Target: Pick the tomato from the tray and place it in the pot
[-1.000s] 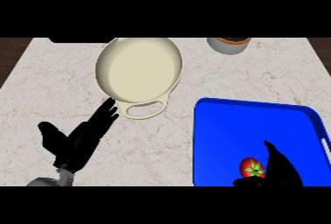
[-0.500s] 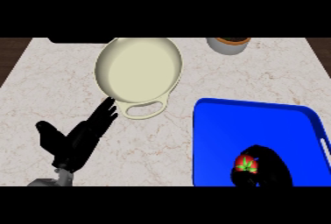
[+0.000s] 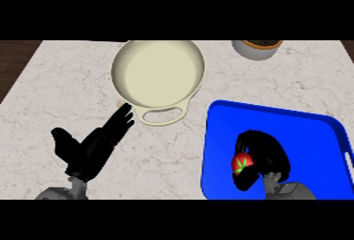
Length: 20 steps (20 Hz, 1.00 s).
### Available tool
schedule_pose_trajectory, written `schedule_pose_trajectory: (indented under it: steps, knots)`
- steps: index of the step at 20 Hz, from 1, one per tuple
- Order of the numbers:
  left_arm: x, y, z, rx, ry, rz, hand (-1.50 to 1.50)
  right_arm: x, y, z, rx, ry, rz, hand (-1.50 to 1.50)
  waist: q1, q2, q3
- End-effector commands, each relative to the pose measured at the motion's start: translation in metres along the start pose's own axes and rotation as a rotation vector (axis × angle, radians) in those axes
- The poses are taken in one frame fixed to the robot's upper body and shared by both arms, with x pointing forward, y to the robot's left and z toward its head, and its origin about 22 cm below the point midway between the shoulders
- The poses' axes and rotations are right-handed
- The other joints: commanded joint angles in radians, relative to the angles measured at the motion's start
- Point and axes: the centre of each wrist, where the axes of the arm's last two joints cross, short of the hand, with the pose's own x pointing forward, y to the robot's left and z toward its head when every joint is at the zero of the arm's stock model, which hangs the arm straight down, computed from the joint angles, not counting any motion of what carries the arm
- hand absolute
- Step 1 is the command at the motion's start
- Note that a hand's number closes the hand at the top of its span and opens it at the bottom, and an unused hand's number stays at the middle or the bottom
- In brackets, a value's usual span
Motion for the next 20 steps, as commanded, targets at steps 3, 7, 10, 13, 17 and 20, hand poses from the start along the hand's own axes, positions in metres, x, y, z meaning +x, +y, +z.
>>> schedule_pose_trajectory:
  steps: [3,7,10,13,17,20]
  knots:
    - [-0.004,0.013,0.002,0.031,0.014,-0.002,0.0,0.006,-0.044,-0.041,0.05,-0.294,0.2,1.5,-0.016,-0.002,0.0]
    - [-0.005,0.0,0.016,0.057,0.011,0.01,0.0,0.032,-0.04,-0.048,-0.024,-0.356,0.205,1.5,-0.042,-0.011,0.0]
    - [0.007,-0.006,0.0,0.055,-0.028,0.016,0.0,0.036,-0.087,-0.027,-0.23,-0.318,0.205,1.5,-0.056,-0.015,-0.001]
    - [0.0,0.008,0.004,0.059,0.006,0.006,0.0,0.022,-0.109,-0.01,-0.327,-0.366,0.121,1.5,-0.064,-0.015,-0.001]
    - [-0.003,0.003,0.014,0.057,0.009,0.005,0.0,0.056,-0.156,0.006,-0.402,-0.48,0.05,1.5,-0.048,-0.014,-0.001]
    - [0.001,0.007,0.004,0.06,0.012,0.014,0.0,0.07,-0.176,0.024,-0.48,-0.571,0.013,1.5,-0.05,-0.012,-0.001]
